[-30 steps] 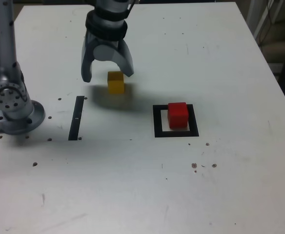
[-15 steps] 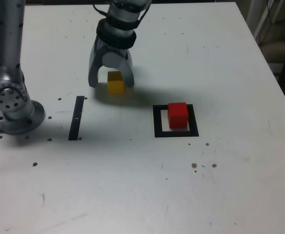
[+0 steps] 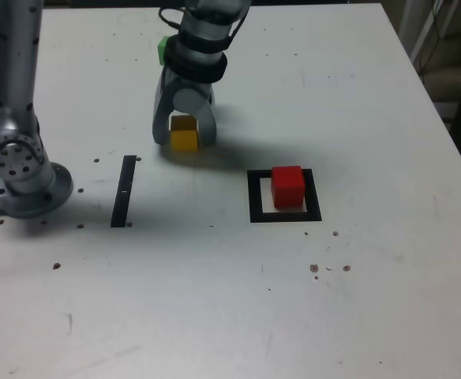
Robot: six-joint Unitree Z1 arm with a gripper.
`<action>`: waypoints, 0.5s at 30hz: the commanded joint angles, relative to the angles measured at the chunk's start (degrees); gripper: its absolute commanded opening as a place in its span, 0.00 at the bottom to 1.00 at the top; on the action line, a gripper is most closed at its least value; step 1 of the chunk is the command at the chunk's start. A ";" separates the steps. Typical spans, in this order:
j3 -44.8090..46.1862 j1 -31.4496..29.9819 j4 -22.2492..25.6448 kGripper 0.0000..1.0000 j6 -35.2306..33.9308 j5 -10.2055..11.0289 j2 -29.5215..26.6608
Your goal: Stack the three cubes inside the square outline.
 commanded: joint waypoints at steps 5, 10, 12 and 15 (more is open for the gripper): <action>-0.62 -0.07 0.09 0.33 0.50 -0.49 0.22; -1.07 -0.07 0.13 0.33 0.79 -0.78 0.32; -1.21 -0.07 0.11 0.33 0.82 -0.81 0.41; -1.41 -0.19 0.13 0.33 0.83 -0.85 0.38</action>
